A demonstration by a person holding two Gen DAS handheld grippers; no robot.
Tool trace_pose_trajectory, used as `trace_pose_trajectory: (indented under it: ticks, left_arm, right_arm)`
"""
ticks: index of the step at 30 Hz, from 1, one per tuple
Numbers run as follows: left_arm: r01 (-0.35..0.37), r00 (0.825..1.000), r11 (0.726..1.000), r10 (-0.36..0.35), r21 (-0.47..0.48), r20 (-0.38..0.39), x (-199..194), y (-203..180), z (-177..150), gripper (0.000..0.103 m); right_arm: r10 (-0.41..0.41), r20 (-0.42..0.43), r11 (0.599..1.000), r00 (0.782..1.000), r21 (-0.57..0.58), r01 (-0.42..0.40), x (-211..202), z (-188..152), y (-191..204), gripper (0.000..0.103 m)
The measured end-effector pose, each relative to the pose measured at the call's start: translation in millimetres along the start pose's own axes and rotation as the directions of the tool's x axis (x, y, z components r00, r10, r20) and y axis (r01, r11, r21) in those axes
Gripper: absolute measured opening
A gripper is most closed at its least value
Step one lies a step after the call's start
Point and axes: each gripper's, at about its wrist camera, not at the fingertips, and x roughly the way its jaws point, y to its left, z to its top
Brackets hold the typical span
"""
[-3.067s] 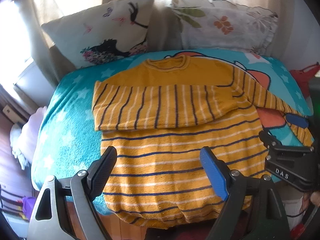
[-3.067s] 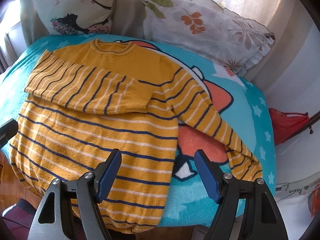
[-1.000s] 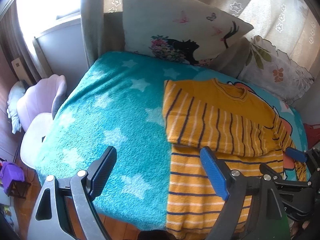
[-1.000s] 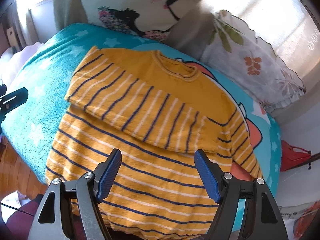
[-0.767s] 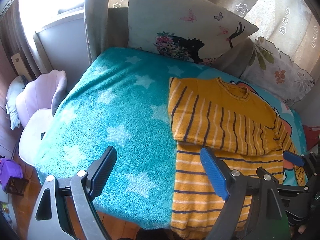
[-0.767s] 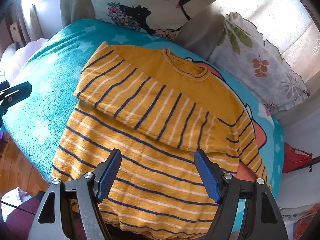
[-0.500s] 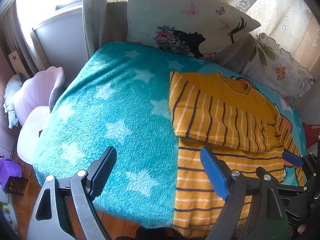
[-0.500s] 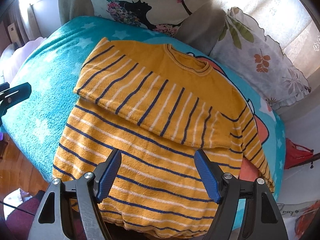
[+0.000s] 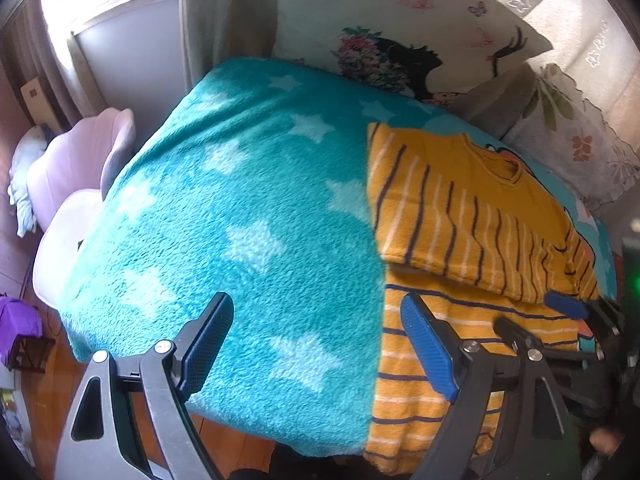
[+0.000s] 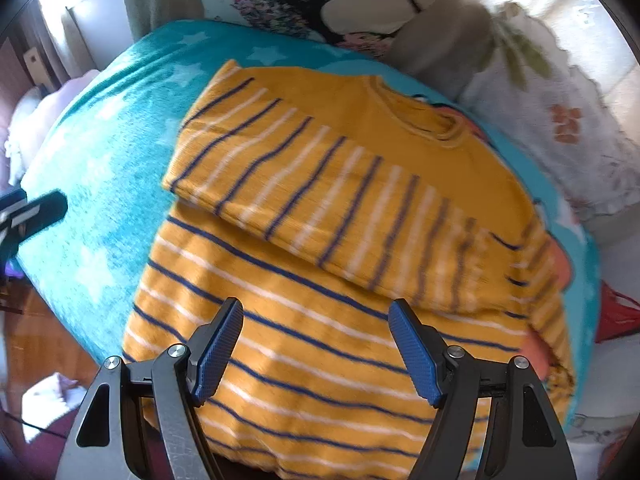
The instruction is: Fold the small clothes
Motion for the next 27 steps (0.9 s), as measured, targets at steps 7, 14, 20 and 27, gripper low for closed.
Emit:
trace_pose_trajectory:
  ticks: [7,14,20,27]
  left_arm:
    - [-0.047,0.999,0.996,0.046,-0.080,-0.011,-2.4,34.3,-7.7,0.085]
    - [-0.092,0.996,0.983,0.089,-0.159,-0.022,-8.8,66.4,-22.1,0.085]
    - [-0.092,0.996,0.979,0.091,-0.180,-0.011,-15.0,74.2,-28.0,0.085]
    - [-0.073,0.997,0.990,0.073,-0.118,-0.002,-13.3,45.6,-21.4,0.085]
  right_arm:
    - [0.207,0.125,0.977,0.970,0.026,-0.211,37.9,59.3,13.0,0.043]
    - [0.264,0.107,0.962,0.958,0.044,-0.270,87.2,124.7,39.3,0.041]
    - [0.301,0.111,0.954,0.947,-0.057,-0.296,89.2,157.8,90.1,0.043]
    - [0.325,0.224,0.944,0.919,-0.019,-0.330,36.2,112.2,44.5,0.052]
